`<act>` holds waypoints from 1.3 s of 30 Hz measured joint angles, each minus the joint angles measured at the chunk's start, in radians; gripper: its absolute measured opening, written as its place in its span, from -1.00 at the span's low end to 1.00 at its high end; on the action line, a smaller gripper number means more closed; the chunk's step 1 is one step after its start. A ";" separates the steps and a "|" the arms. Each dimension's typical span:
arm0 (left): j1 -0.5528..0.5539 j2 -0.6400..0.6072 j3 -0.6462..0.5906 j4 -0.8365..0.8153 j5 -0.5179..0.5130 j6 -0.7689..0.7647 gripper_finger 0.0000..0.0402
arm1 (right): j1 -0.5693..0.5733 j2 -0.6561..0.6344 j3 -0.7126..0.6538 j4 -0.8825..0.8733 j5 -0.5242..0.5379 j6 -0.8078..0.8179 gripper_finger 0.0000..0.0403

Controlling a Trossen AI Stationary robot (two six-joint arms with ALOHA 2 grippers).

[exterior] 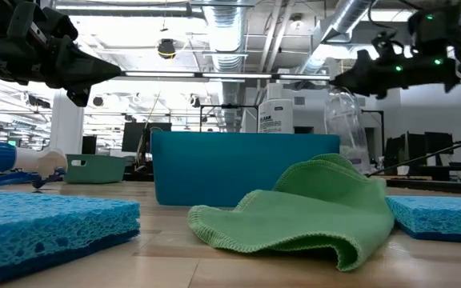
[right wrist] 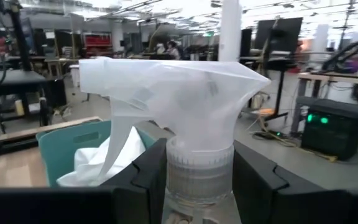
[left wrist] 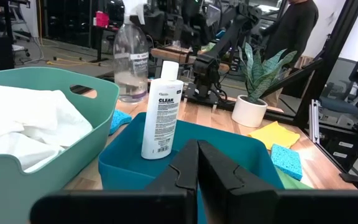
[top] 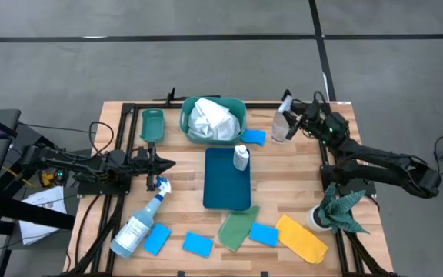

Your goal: Pick & Place Kitchen Items

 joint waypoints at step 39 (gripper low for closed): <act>0.000 0.000 0.000 0.000 0.000 0.000 -1.00 | 0.209 -0.033 -0.164 0.188 0.270 0.014 0.19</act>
